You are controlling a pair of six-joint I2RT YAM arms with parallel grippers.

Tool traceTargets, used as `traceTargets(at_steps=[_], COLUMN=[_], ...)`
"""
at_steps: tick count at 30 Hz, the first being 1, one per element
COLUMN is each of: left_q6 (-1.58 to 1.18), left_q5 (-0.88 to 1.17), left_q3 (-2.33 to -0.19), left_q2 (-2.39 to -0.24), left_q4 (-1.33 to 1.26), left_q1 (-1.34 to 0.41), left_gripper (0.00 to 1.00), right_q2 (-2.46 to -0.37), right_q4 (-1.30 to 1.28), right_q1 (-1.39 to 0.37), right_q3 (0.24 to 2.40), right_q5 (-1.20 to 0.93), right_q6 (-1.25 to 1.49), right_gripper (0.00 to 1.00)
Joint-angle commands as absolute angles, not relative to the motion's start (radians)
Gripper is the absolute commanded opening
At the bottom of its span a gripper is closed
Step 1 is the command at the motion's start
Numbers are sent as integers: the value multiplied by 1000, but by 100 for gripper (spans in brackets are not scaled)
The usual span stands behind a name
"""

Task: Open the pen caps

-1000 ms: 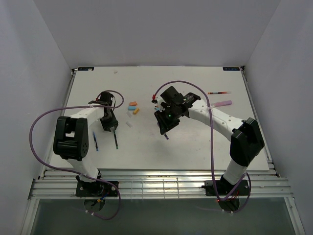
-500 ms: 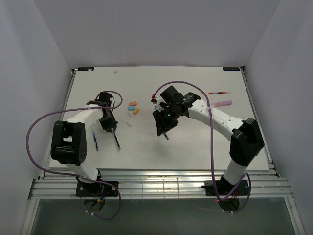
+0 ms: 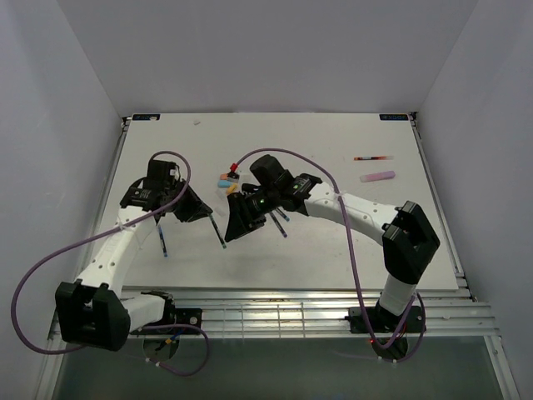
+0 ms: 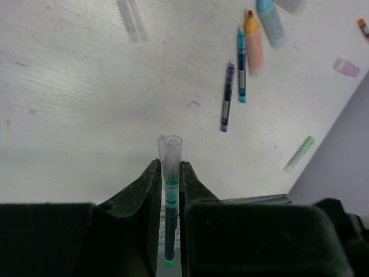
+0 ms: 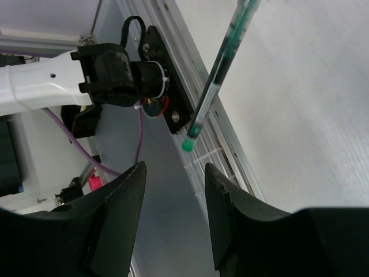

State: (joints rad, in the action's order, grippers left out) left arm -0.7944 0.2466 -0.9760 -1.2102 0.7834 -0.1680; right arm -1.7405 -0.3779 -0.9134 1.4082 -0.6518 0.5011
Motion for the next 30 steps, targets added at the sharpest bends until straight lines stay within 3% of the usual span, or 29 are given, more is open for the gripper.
traceTargets(at_steps=[1,10,13,17,18,25,30], left_q6=[-868,-876,-867,-853,-854,-864,-874], left_q5=[354,397,391,385,374,237,176], left_q3=[-956,-946,-940,-951,-954,-1074,-1181], left_q2=[-1120,-1014,-1005,-1019,-1020,-1169,-1278], left_q4=[792,856,865,874,874,899,867], left_q1=[-172,-170,-172,-170,-170,-170,-163], left_gripper=[0,0,0,0,0,0,0], right_q2=[-1758,-1812,-1828,-1842,-1842,-1813,-1707], right_q4=[-180,-64,-48,-60,-78,-287,-212], right_q1=[-945,-991,-999,-1002,-1003,-1046,-1071], right_q3=[1379,1364,1367,1364,1359,1332,1146], right_q5=[-696,-677,-667,-657,-650,-528,-526], right_q6=[644,718,736,746,739,617,664], right_gripper=[52,52,48,30,8,8,8])
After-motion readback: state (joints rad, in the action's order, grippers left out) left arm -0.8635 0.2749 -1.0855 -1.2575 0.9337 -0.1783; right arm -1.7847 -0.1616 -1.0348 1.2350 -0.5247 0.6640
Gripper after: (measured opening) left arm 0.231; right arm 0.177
